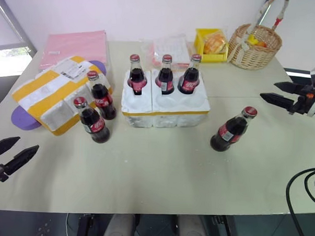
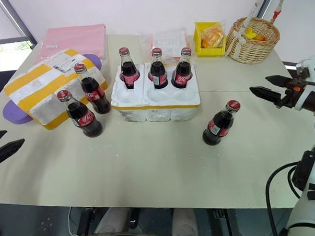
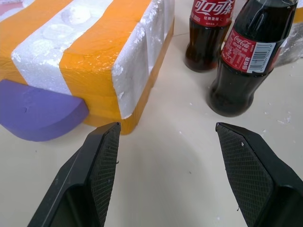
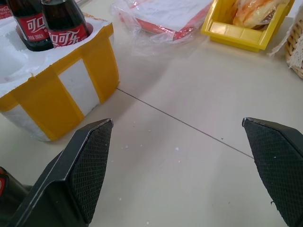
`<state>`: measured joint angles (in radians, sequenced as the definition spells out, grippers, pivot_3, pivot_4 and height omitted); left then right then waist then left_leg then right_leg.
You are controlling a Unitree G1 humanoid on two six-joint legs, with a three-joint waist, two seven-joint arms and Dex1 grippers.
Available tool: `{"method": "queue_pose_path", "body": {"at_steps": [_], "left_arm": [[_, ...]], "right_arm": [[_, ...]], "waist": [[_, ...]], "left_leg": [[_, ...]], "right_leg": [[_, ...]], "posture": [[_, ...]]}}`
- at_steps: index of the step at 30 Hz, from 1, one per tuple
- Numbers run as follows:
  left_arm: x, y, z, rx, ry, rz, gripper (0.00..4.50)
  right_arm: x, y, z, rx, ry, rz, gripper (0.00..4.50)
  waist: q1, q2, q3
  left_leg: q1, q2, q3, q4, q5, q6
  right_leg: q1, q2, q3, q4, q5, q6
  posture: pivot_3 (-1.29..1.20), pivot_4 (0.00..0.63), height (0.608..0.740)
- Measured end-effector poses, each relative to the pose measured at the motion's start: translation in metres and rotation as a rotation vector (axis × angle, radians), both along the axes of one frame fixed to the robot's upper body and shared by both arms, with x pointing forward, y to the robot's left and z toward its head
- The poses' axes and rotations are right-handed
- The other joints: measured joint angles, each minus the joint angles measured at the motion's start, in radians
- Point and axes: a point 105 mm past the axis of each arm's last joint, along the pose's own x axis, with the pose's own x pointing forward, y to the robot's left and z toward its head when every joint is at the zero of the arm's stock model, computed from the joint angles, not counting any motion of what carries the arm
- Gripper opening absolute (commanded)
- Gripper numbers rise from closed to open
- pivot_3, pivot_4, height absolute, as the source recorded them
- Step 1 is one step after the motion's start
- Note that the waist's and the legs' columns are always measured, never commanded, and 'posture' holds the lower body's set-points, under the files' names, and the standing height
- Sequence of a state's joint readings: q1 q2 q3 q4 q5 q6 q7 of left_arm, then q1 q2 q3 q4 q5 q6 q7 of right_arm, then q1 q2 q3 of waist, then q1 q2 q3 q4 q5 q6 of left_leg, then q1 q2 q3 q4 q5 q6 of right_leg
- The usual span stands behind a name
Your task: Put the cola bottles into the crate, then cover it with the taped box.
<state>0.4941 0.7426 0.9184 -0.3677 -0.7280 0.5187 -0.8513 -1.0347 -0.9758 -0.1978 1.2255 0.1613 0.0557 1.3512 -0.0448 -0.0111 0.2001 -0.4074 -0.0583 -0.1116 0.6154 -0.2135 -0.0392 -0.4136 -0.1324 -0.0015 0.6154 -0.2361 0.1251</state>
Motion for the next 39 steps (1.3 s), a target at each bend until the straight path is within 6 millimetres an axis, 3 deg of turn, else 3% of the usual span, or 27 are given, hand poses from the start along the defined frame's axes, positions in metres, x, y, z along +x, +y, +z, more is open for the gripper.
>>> {"method": "queue_pose_path", "body": {"at_steps": [13,17,27,36,39], "left_arm": [[0.010,0.002,0.007,-0.025,-0.026,0.028,3.35],[0.010,0.001,0.005,-0.038,-0.009,0.011,4.44],[0.013,-0.008,-0.001,-0.070,0.020,-0.047,4.44],[0.019,-0.008,0.007,-0.057,-0.012,-0.060,4.44],[0.024,-0.010,0.016,-0.050,-0.029,-0.087,4.44]], "right_arm": [[0.001,-0.003,0.000,0.004,-0.006,-0.031,4.50],[0.001,-0.004,-0.002,0.004,-0.002,-0.031,4.50],[0.004,-0.009,-0.002,-0.028,-0.028,-0.083,4.50],[0.003,-0.010,-0.001,-0.036,-0.029,-0.085,4.50],[0.003,-0.008,0.010,-0.025,-0.039,-0.065,4.50]], "waist": [[0.000,0.000,0.000],[0.000,0.000,0.000],[0.000,0.000,0.000],[-0.001,0.000,0.000],[0.000,0.001,0.000]], "left_leg": [[0.001,-0.001,0.000,0.000,0.000,0.000],[0.001,-0.001,0.000,0.001,0.000,0.000],[0.001,-0.001,0.001,0.001,0.000,0.000],[0.001,-0.001,0.001,0.001,0.000,0.000],[0.001,-0.001,0.001,0.002,0.000,0.000]], "right_leg": [[0.000,0.001,0.000,0.001,0.000,0.000],[0.000,0.001,0.000,0.002,0.000,0.000],[0.000,0.001,0.001,0.002,0.000,0.000],[0.000,0.001,0.001,0.003,0.000,0.000],[0.000,0.001,0.001,0.004,0.000,0.000]], "posture": [[0.00,0.150,0.738],[0.00,0.150,0.738],[0.00,0.150,0.738],[0.00,0.150,0.738],[0.00,0.150,0.738]]}}
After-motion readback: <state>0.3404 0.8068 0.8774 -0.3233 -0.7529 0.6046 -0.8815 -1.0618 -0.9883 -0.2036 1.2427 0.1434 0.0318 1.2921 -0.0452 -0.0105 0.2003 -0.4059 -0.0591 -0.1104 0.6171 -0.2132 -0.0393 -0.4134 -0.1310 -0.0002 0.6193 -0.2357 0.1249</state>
